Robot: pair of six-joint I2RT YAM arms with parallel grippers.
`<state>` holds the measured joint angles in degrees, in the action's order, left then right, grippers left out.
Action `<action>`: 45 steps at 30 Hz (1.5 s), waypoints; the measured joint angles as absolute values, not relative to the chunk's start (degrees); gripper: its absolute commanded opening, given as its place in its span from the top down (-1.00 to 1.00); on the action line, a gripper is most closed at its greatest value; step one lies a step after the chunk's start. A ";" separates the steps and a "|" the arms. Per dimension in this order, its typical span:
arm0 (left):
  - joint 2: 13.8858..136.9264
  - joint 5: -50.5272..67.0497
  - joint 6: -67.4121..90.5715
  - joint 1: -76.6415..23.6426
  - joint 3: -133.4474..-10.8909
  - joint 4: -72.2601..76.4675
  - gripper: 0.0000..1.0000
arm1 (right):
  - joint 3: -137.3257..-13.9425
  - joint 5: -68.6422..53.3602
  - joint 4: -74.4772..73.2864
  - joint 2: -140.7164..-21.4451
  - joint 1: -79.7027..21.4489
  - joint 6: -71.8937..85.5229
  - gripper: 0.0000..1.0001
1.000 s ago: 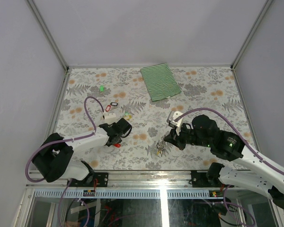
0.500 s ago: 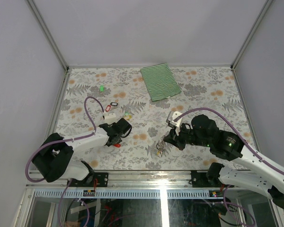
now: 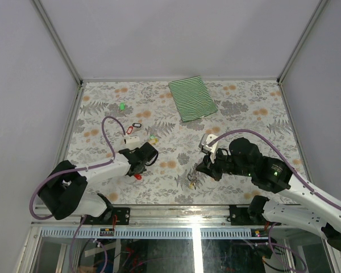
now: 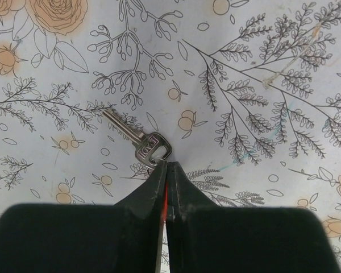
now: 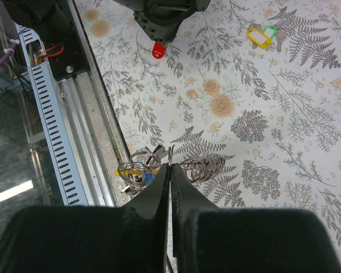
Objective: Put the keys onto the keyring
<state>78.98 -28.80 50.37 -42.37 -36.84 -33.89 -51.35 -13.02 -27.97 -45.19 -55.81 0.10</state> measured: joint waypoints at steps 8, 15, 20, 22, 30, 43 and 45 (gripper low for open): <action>75.70 -29.17 46.98 -45.67 -40.84 -36.32 1.00 | -51.03 -11.33 -26.11 -45.34 -55.81 1.19 1.00; 70.72 -28.82 41.06 -48.66 -47.72 -36.07 1.00 | -48.12 -9.87 -21.93 -42.06 -55.81 1.76 1.00; 64.79 -23.00 33.78 -49.80 -48.40 -32.05 1.00 | -47.07 -10.09 -20.47 -40.51 -55.81 1.34 0.99; 62.13 -20.16 31.09 -49.89 -48.40 -30.04 1.00 | -47.07 -10.48 -20.40 -40.53 -55.81 0.95 0.98; 51.62 -6.26 21.04 -49.91 -48.36 -19.51 1.00 | -47.07 -16.01 -20.08 -41.17 -55.81 -0.43 1.00; 45.78 17.34 11.42 -49.89 -46.92 -3.75 1.00 | -50.72 -25.19 -16.23 -42.74 -55.81 -2.37 1.00; 45.91 20.97 11.27 -49.19 -46.44 -0.71 1.00 | -51.44 -27.00 -14.92 -43.31 -55.81 -2.52 1.00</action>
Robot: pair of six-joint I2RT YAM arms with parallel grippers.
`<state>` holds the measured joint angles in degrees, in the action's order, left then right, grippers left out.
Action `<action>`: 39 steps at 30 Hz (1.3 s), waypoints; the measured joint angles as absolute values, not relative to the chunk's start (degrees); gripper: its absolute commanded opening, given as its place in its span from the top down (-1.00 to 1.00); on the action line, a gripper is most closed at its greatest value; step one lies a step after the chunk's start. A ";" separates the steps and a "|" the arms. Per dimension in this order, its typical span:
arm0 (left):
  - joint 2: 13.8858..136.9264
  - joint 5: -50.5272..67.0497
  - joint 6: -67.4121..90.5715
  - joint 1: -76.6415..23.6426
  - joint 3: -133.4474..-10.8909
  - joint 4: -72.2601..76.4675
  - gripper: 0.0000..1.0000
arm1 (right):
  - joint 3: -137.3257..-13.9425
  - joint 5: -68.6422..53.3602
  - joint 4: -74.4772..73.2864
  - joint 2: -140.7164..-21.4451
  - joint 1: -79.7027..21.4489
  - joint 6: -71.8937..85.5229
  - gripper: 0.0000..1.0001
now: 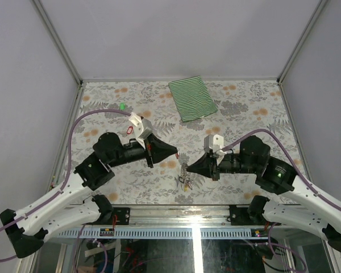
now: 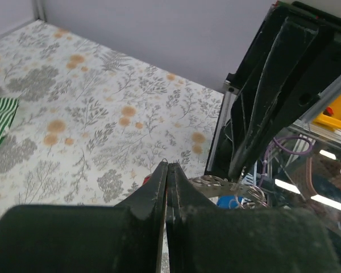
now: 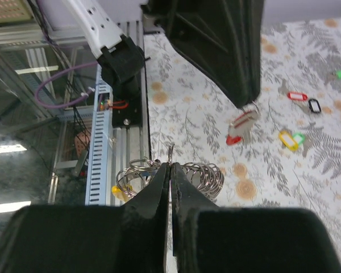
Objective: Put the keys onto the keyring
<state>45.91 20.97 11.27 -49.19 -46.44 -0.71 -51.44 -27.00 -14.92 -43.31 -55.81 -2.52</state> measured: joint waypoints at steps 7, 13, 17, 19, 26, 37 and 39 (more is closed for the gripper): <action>47.22 34.98 13.02 -40.51 -43.92 9.89 1.00 | -53.36 -34.68 -8.84 -47.99 -55.77 -1.41 1.00; 45.84 43.42 14.57 -37.19 -43.13 16.58 1.00 | -53.36 -42.98 -2.52 -49.54 -52.49 2.52 1.00; 45.04 47.66 15.86 -36.12 -42.94 21.02 1.00 | -53.15 -49.10 5.30 -50.81 -47.72 8.05 1.00; 44.95 49.36 16.29 -35.88 -42.94 22.59 1.00 | -52.69 -51.66 9.41 -51.35 -46.13 11.05 1.00; 44.71 54.46 16.43 -35.88 -43.11 24.43 1.00 | -51.96 -56.38 17.80 -53.01 -44.82 18.65 1.00; 45.08 58.15 15.66 -35.88 -45.06 24.43 1.00 | -52.27 -56.58 18.26 -54.72 -44.82 21.45 1.00; 45.32 58.43 15.62 -35.88 -45.25 24.43 1.00 | -52.42 -56.51 18.17 -54.94 -44.82 21.45 1.00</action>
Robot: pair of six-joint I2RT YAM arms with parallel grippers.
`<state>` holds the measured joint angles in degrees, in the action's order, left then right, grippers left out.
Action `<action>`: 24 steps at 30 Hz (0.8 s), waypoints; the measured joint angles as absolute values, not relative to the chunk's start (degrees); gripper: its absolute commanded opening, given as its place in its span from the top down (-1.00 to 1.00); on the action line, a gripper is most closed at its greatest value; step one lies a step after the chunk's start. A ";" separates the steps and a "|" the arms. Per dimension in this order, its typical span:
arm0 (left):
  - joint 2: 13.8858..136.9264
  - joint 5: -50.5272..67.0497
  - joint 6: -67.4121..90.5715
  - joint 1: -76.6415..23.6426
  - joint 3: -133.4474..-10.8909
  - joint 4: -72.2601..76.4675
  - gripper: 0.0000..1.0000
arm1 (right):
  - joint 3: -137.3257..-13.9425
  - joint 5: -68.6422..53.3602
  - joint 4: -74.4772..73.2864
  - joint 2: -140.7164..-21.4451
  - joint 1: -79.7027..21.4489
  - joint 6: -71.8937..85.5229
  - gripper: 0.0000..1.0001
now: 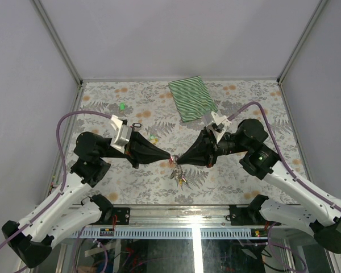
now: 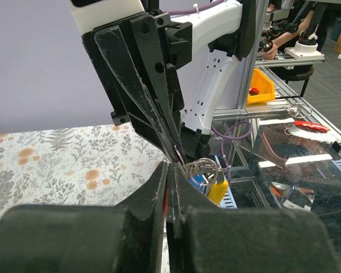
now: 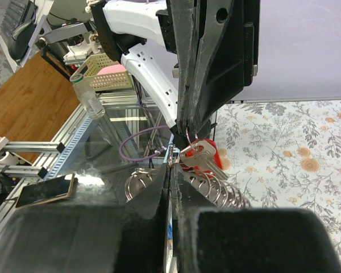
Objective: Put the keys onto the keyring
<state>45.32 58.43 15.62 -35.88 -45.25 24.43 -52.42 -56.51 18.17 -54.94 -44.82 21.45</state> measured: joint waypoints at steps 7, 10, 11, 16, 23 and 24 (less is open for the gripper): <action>46.19 59.31 15.57 -35.88 -45.30 24.43 1.00 | -53.10 -56.47 16.53 -55.68 -44.82 21.45 1.00; 46.54 59.99 15.57 -35.88 -45.34 24.43 1.00 | -53.41 -56.47 16.08 -56.12 -44.82 21.45 1.00; 46.68 60.23 15.57 -35.88 -45.43 24.38 1.00 | -53.41 -56.47 16.01 -56.21 -44.82 21.45 1.00; 47.07 61.12 15.55 -35.88 -46.13 24.43 1.00 | -53.43 -56.47 15.49 -56.45 -44.82 21.45 1.00; 47.13 61.87 15.55 -35.88 -46.28 24.40 1.00 | -53.56 -56.45 15.09 -57.12 -44.82 21.45 1.00; 47.22 62.02 15.55 -35.88 -46.28 24.40 1.00 | -53.60 -56.42 15.03 -57.19 -44.82 21.45 1.00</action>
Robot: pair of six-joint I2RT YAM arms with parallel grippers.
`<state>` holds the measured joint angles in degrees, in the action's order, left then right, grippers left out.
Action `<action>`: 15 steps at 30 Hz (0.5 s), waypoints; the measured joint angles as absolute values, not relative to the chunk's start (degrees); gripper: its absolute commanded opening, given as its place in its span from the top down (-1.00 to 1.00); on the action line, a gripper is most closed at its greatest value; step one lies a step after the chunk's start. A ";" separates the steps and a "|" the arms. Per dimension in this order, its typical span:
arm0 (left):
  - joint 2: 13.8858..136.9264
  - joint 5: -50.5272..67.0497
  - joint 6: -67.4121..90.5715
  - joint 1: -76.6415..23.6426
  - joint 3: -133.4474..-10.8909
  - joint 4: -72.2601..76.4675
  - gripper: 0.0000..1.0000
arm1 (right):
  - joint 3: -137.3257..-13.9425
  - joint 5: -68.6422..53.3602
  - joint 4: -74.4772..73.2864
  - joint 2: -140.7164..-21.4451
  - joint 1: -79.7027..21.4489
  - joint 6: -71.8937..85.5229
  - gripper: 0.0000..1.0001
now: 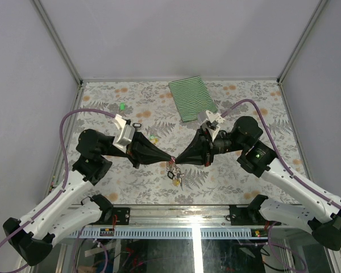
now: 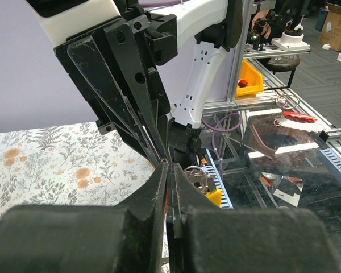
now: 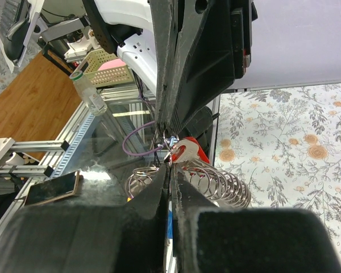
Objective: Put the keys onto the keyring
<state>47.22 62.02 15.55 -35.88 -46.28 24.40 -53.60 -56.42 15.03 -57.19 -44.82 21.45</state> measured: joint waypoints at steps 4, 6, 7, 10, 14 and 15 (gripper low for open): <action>47.46 62.59 15.53 -35.88 -46.30 24.36 1.00 | -53.69 -56.31 15.00 -57.19 -44.82 21.45 1.00; 47.46 62.63 15.46 -35.88 -46.30 24.34 1.00 | -53.74 -56.03 15.00 -57.17 -44.82 21.50 1.00; 47.46 62.63 15.38 -35.88 -46.30 24.32 1.00 | -53.74 -55.99 15.00 -57.17 -44.82 21.52 1.00; 47.46 62.65 15.11 -35.88 -46.52 24.05 1.00 | -53.74 -55.31 15.00 -57.10 -44.82 21.69 1.00; 47.40 62.65 14.83 -35.88 -46.92 23.99 1.00 | -53.74 -54.33 15.00 -56.66 -44.82 21.93 1.00; 47.37 62.65 14.70 -35.88 -46.92 23.94 1.00 | -53.74 -53.98 14.98 -56.49 -44.82 21.98 1.00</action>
